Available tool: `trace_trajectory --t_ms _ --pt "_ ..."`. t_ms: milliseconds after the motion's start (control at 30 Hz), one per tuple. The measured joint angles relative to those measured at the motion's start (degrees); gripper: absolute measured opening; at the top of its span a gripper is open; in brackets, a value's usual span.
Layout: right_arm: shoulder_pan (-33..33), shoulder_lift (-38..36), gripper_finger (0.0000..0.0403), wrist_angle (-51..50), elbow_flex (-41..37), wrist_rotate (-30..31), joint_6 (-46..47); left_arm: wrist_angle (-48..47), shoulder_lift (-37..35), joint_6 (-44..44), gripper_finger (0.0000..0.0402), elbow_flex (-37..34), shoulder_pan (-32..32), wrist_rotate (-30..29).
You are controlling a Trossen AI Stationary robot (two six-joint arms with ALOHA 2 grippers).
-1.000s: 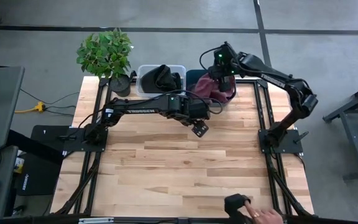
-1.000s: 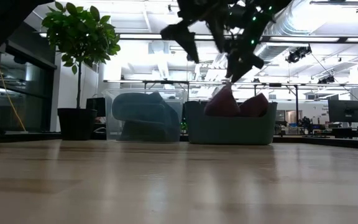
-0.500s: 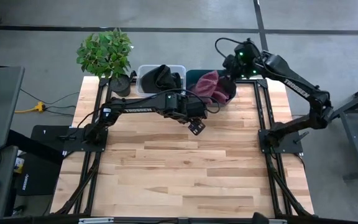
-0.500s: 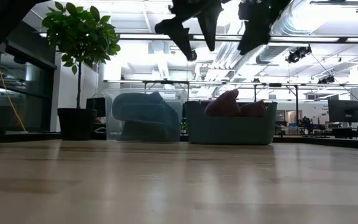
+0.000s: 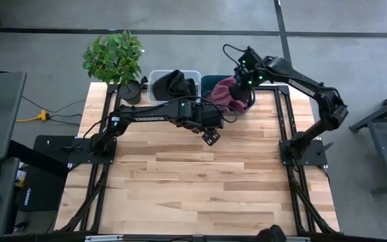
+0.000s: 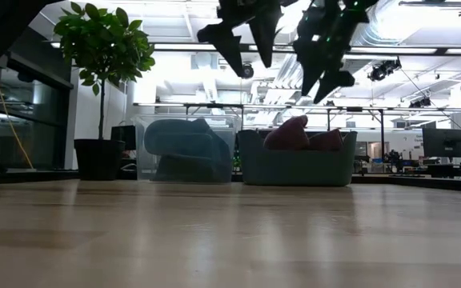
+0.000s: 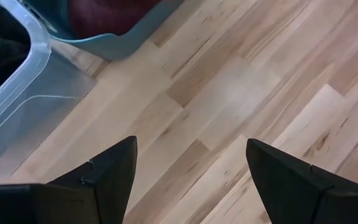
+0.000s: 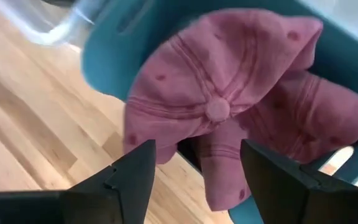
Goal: Pick & Place hat
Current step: Put the red cap into the blue bin
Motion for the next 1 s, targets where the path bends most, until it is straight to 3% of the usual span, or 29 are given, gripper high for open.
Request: trace_trajectory --t_ms 267,400,667,833,1000 --pt "-3.97 1.92 0.0254 -1.0 -0.01 1.91 2.65 -0.9 0.0 -0.4 0.0284 0.0 -0.02 0.7" --pt "-6.24 1.94 0.0261 -1.14 -0.01 -3.76 3.21 -0.86 0.01 -0.59 0.0284 0.0 -0.02 0.81" --pt "-6.65 1.93 0.0262 1.61 -0.33 -8.01 5.38 0.8 0.02 -0.49 0.0284 0.0 -0.02 1.15" --pt "-6.73 1.89 0.0262 4.25 -6.55 -8.68 7.57 1.52 0.01 -0.42 0.0284 0.0 -0.02 1.49" --pt "-6.73 1.54 0.0262 13.35 -14.66 -10.23 10.81 1.68 0.0 -0.42 0.0284 0.0 -0.02 1.51"
